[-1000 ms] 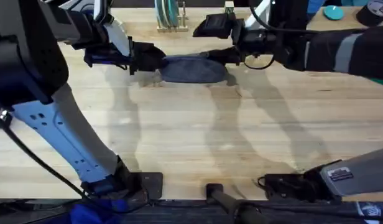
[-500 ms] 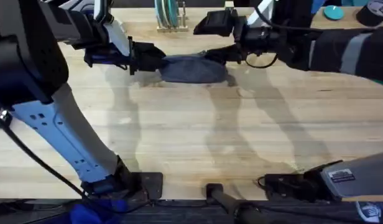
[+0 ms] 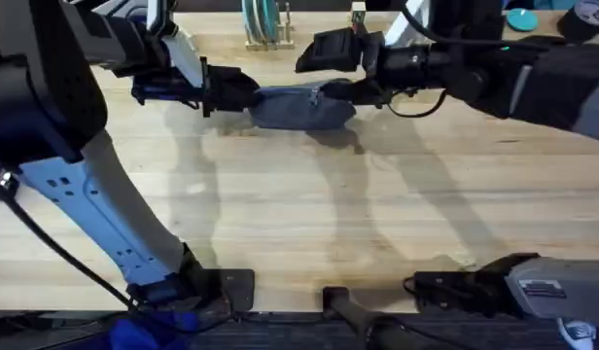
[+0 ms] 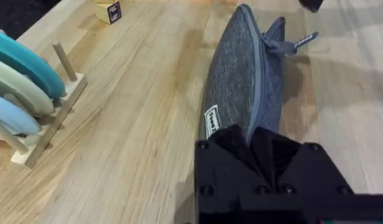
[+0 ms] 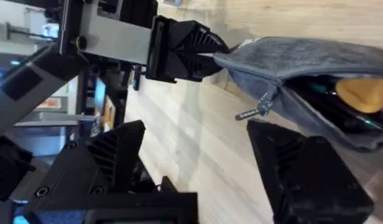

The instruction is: Unzip the bag, pick up the pens from the table one at a time and place them inside, then zip the bag closed.

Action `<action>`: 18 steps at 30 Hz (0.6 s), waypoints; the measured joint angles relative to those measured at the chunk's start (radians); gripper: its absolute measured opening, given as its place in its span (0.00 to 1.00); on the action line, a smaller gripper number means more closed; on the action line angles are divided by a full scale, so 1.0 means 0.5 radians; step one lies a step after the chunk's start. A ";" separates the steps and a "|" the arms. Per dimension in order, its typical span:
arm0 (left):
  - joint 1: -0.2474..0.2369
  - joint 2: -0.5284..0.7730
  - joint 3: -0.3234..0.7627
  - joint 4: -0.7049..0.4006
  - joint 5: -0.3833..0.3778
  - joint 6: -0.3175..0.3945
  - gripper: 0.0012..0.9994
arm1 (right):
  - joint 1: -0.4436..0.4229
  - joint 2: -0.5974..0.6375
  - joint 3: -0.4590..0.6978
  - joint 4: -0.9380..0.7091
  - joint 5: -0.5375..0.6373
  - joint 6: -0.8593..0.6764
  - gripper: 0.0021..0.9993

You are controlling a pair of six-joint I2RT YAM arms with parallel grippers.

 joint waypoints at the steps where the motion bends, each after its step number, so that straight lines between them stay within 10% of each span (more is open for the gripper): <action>1: 0.000 0.000 0.000 0.000 -0.001 0.000 0.04 | 0.000 -0.015 0.000 -0.020 0.014 -0.017 1.00; 18: 0.000 0.000 0.000 0.002 -0.001 -0.001 0.04 | 0.235 -0.157 0.051 -0.730 0.678 -0.179 1.00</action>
